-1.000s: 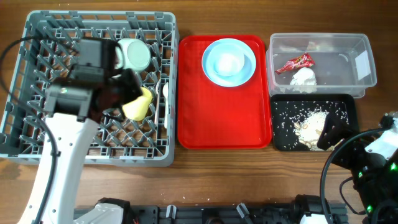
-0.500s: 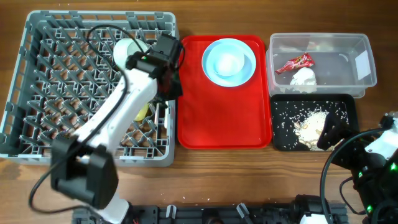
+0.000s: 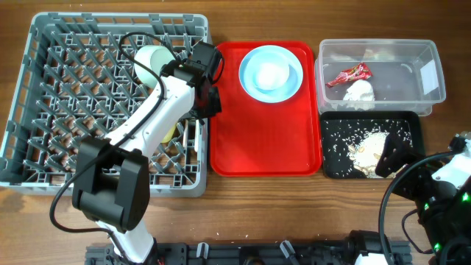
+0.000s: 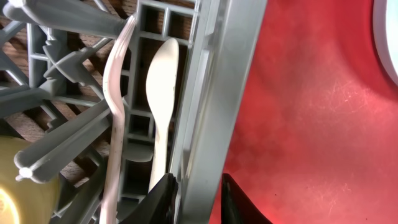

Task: Sort waste into correct bins and load items into the dishwasher rack
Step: 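Release the cup and move the left gripper right toward the red tray, then grasp the rim of the light-blue plate with the left gripper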

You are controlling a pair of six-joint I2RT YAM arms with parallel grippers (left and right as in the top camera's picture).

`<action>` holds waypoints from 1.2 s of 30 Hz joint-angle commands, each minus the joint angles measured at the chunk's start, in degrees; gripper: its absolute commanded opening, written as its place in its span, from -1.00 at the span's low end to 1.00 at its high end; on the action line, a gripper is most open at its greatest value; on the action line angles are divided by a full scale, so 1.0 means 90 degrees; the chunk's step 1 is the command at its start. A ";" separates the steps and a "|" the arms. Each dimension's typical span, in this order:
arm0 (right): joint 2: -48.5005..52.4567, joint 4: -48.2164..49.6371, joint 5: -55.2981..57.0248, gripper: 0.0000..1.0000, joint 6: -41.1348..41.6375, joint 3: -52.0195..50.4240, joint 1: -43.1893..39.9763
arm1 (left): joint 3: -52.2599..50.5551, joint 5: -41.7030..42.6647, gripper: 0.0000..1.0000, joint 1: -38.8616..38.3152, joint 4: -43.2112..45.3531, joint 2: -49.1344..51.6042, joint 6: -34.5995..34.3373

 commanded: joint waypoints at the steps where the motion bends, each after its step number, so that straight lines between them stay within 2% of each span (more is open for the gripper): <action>1: -0.0029 0.0017 -0.0083 0.99 -0.0104 0.0017 -0.0012 | 0.0036 0.0219 -0.53 -0.0012 0.0061 0.0058 0.0075; 7: -0.0029 0.0017 -0.0083 0.99 -0.0107 0.0017 -0.0012 | 0.0036 0.0192 -0.53 -0.0007 0.0063 -0.0223 0.0075; 10: -0.0029 0.0017 -0.0083 0.99 -0.0107 0.0017 -0.0012 | 0.0036 -0.0206 -0.41 -0.0007 0.0061 -0.0442 0.0075; 12: -0.0029 0.0017 -0.0083 0.99 -0.0107 0.0017 -0.0012 | 0.0095 -0.0512 -0.26 -0.0007 0.0066 -0.0731 0.0075; 14: -0.0029 0.0017 -0.0083 0.99 -0.0107 0.0017 -0.0012 | 0.0389 -0.0510 -0.23 -0.0010 0.0066 -0.0952 0.0075; 16: -0.0029 0.0017 -0.0083 0.99 -0.0107 0.0017 -0.0012 | 0.1061 -0.0177 -0.32 -0.0015 -0.0012 -0.1100 0.0194; 17: -0.0029 0.0017 -0.0083 0.99 -0.0104 0.0017 -0.0012 | 0.1654 0.0362 -0.33 -0.0002 -0.0068 -0.1076 0.0469; 20: -0.0029 0.0017 -0.0083 0.99 -0.0107 0.0017 -0.0012 | 0.2907 0.1022 -0.42 -0.0056 0.0287 -0.0804 0.0585; 24: -0.0029 0.0017 -0.0083 0.99 -0.0104 0.0017 -0.0012 | 0.2934 0.1018 -0.46 -0.0393 0.1525 -0.0097 0.0585; 25: -0.0029 0.0017 -0.0083 1.00 -0.0104 0.0017 -0.0012 | 0.2934 0.1020 -0.47 -0.0578 0.2033 0.0452 0.0588; 26: -0.0029 0.0017 -0.0083 1.00 -0.0107 0.0017 -0.0012 | 0.2934 0.1013 -0.69 -0.0704 0.2152 0.0838 0.0583; 27: -0.0029 0.0017 -0.0083 1.00 -0.0107 0.0017 -0.0012 | 0.2934 0.0993 -0.87 -0.0806 0.2047 0.1120 0.0580; 28: -0.0029 0.0017 -0.0083 1.00 -0.0107 0.0017 -0.0012 | 0.2934 0.0860 -0.92 -0.0899 0.1807 0.1433 0.0578; 31: -0.0029 0.0017 -0.0083 1.00 -0.0107 0.0017 -0.0012 | 0.2934 0.0782 -0.92 -0.1098 0.0923 0.2120 0.0437; 36: -0.0029 0.0017 -0.0083 0.99 -0.0104 0.0017 -0.0012 | 0.2934 0.0704 -0.92 -0.1151 0.0818 0.2633 0.0410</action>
